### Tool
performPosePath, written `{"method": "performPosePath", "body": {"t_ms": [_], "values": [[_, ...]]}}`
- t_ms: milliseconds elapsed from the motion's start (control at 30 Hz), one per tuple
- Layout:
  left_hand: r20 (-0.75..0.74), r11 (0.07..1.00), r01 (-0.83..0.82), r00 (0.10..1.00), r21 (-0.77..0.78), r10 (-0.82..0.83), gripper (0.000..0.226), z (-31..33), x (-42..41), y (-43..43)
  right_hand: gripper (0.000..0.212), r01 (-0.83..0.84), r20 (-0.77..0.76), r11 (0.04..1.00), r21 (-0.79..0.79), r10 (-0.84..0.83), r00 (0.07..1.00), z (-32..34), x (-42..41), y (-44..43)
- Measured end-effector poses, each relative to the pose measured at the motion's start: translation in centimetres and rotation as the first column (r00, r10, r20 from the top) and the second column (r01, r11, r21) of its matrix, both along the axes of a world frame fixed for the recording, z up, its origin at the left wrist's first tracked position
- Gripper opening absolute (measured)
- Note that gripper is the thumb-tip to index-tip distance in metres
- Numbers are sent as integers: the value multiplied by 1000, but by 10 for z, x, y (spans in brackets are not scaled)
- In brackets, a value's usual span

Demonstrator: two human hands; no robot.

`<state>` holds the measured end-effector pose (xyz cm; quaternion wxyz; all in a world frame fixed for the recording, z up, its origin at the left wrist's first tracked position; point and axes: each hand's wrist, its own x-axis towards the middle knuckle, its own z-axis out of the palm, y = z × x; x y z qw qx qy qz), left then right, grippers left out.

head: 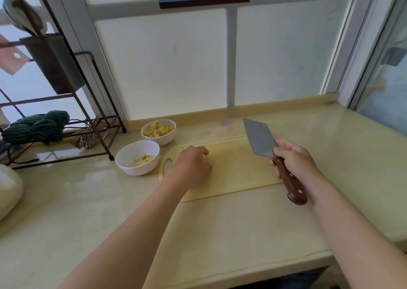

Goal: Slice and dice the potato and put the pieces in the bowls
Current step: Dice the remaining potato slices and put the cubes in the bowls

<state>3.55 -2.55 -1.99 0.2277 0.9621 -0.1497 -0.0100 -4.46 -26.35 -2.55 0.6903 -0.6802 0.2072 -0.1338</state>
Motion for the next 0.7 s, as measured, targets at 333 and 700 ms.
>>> {"method": "performPosePath", "body": {"t_ms": [333, 700], "values": [[-211, 940, -154, 973, -305, 91, 3, 15, 5, -25, 32, -39, 38, 999, 32, 38, 999, -7, 0, -4], [45, 996, 60, 997, -60, -58, 15, 12, 5, -14, 44, -75, -10, 996, -43, 75, 997, -1, -6, 0]]}}
